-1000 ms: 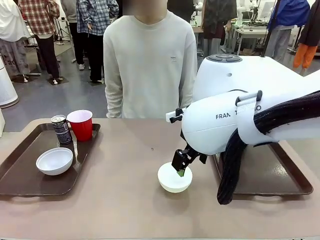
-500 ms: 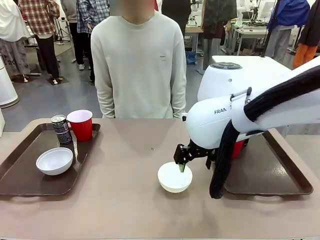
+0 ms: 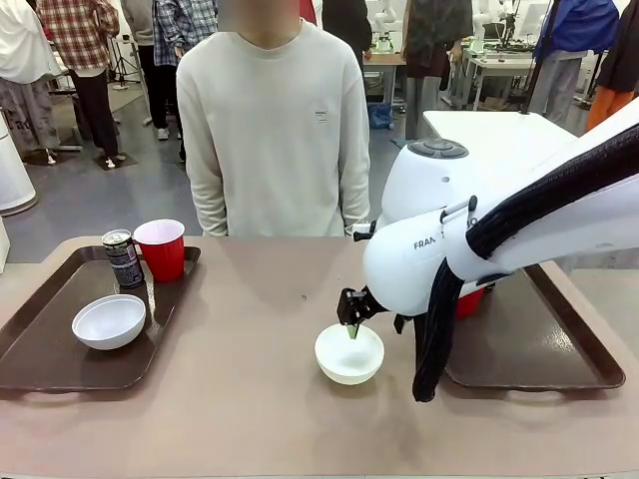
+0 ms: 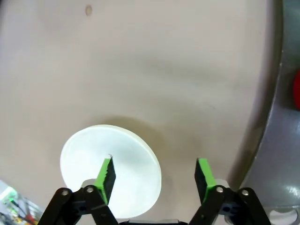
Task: Prepare tableware on both trays.
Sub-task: Pick up a Picnic Bowl from the table and place it on a Handle tray.
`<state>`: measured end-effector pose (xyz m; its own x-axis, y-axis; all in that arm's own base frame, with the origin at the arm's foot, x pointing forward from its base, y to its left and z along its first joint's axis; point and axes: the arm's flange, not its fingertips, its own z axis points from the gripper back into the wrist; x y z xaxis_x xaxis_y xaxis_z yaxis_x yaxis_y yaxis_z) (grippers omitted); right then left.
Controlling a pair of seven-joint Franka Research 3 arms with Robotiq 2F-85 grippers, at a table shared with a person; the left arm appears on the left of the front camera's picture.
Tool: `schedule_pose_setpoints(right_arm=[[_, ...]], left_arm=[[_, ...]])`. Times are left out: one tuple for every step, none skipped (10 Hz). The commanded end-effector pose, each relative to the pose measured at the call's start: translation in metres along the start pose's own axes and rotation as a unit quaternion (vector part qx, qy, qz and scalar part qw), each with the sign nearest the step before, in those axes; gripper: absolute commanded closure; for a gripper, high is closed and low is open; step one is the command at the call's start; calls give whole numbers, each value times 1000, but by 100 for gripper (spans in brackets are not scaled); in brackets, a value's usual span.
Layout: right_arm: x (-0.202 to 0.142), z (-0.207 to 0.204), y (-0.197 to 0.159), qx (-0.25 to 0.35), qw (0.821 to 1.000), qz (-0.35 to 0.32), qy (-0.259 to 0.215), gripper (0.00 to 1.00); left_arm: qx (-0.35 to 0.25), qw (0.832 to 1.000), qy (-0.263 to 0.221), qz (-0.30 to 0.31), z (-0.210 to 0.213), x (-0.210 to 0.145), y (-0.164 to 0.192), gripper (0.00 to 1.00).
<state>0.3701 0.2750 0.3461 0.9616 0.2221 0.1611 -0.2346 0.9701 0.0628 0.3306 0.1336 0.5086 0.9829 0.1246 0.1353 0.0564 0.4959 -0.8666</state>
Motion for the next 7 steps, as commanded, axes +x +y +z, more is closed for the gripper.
schedule_pose_setpoints(right_arm=[[9, -15, 1, -15, 1000, 8, 19, 89], [8, -17, 2, -17, 999, 10, 25, 100], [7, -16, 4, -18, 999, 14, 29, 100], [7, -15, 3, -19, 999, 18, 31, 100], [6, -14, 5, -19, 999, 21, 31, 96], [4, -12, 3, -18, 999, 25, 32, 100], [1, -8, 2, -8, 999, 34, 34, 100]], left_arm=[[-11, 1000, -4, -10, 0, -2, 0, 0], [-11, 1000, -4, -10, 0, -2, 0, 0], [-11, 1000, -4, -10, 0, -2, 0, 0], [-11, 1000, -4, -10, 0, -2, 0, 0], [-11, 1000, -4, -10, 0, -2, 0, 0], [-11, 1000, -4, -10, 0, -2, 0, 0], [-11, 1000, -4, -10, 0, -2, 0, 0]])
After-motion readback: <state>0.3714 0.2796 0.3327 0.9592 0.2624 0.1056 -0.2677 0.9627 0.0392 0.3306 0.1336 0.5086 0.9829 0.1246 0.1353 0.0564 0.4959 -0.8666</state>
